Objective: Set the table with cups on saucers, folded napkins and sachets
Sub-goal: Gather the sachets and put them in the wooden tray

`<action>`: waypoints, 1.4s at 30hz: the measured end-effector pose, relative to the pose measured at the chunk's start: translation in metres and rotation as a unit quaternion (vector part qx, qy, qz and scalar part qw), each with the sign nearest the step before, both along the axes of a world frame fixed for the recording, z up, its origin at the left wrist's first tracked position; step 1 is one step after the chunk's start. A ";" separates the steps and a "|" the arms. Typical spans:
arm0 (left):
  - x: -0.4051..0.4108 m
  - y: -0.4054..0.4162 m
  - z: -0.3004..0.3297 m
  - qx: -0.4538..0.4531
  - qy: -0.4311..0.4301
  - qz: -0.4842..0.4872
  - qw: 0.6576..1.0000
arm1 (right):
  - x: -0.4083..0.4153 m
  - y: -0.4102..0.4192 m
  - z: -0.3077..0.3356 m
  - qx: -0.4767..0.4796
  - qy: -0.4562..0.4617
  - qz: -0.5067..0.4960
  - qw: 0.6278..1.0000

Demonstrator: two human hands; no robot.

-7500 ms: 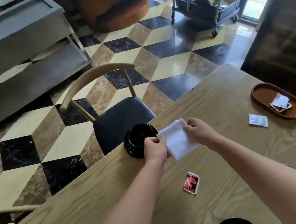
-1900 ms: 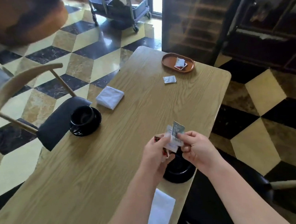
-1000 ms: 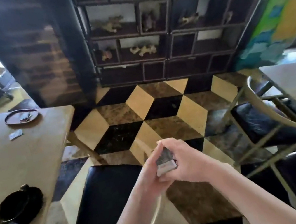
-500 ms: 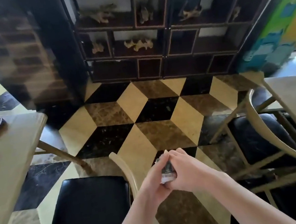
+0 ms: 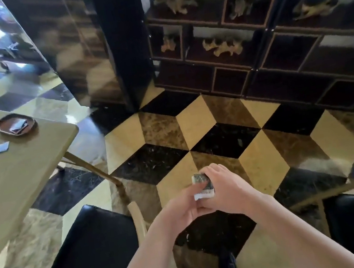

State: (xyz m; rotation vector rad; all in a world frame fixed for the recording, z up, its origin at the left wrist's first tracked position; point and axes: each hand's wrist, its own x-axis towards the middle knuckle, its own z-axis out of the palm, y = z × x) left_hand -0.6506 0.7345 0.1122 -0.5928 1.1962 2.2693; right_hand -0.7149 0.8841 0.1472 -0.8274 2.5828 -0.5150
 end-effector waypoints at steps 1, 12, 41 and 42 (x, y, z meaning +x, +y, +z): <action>-0.013 0.003 0.003 -0.032 -0.006 0.020 0.999 | -0.015 0.001 -0.001 0.000 0.001 0.014 1.000; -0.142 -0.060 -0.009 -0.080 -0.004 0.296 0.952 | -0.182 -0.084 -0.007 -0.126 -0.193 0.052 0.972; -0.264 -0.444 -0.014 -0.009 -0.152 0.730 0.667 | -0.357 -0.606 -0.062 0.019 -0.477 0.227 0.849; -0.260 -0.458 -0.015 0.014 -0.155 0.741 0.653 | -0.356 -0.621 -0.064 0.023 -0.482 0.233 0.845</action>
